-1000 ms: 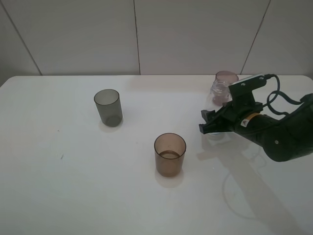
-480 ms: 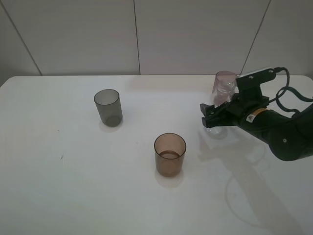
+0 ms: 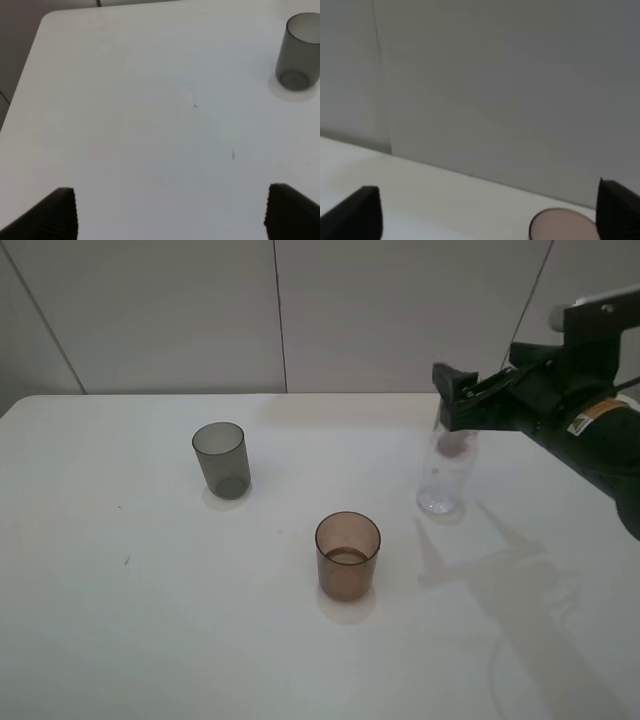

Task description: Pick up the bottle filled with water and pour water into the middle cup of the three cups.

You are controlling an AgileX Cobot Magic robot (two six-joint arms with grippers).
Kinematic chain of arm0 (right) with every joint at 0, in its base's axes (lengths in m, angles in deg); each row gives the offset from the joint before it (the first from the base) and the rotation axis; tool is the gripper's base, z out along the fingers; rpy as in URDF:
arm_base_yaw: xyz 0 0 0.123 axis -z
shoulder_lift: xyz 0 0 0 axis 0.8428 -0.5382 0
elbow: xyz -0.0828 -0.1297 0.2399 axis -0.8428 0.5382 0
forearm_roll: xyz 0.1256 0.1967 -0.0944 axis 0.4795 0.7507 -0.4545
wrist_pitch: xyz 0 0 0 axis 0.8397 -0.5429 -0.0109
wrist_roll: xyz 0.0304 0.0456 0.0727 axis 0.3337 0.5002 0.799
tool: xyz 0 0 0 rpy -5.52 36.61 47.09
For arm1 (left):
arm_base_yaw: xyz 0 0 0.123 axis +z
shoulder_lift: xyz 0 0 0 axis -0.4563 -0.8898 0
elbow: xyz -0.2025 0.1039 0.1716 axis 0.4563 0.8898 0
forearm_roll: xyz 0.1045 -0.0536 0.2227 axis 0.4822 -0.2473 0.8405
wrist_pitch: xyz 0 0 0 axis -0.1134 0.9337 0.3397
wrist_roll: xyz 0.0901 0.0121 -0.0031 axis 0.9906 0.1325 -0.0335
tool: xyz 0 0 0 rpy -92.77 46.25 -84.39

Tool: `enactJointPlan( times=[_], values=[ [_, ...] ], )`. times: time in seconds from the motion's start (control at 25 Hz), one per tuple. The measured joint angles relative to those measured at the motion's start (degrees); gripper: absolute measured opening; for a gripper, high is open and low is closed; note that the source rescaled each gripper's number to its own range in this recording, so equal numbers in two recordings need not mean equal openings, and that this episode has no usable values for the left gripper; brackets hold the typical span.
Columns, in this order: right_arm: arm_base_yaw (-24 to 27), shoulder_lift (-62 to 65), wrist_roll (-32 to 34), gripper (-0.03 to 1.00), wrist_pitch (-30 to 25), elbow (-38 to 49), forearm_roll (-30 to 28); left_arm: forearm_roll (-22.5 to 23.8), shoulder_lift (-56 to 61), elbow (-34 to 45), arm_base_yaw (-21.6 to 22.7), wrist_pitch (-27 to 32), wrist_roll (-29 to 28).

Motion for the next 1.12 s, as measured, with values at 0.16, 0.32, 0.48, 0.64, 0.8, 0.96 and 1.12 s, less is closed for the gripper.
enactJointPlan(
  times=[0.16,0.32,0.48,0.64,0.8,0.96,1.12],
  values=[
    [0.0,6.99,0.0,0.94,-8.87,0.04,0.0,0.0,0.0,0.0,0.0,0.0,0.0],
    [0.0,12.81,0.0,0.94,-22.84,-0.45,1.59,0.0,0.0,0.0,0.0,0.0,0.0],
    [0.27,18.33,0.0,0.94,-38.42,-3.5,5.95,0.0,0.0,0.0,0.0,0.0,0.0],
    [2.96,23.33,0.06,0.94,-53.18,-7.23,8.0,0.0,0.0,0.0,0.0,0.0,0.0],
    [8.07,27.63,0.38,0.94,-66.69,-10.56,8.04,0.0,0.0,0.0,0.0,0.0,0.0],
    [15.26,31.33,3.36,0.94,-79.73,-13.87,2.7,0.0,0.0,0.0,0.0,0.0,0.0],
    [19.95,35.99,8.32,0.94,-92.33,-17.1,-5.75,0.0,0.0,0.0,0.0,0.0,0.0]
  ],
)
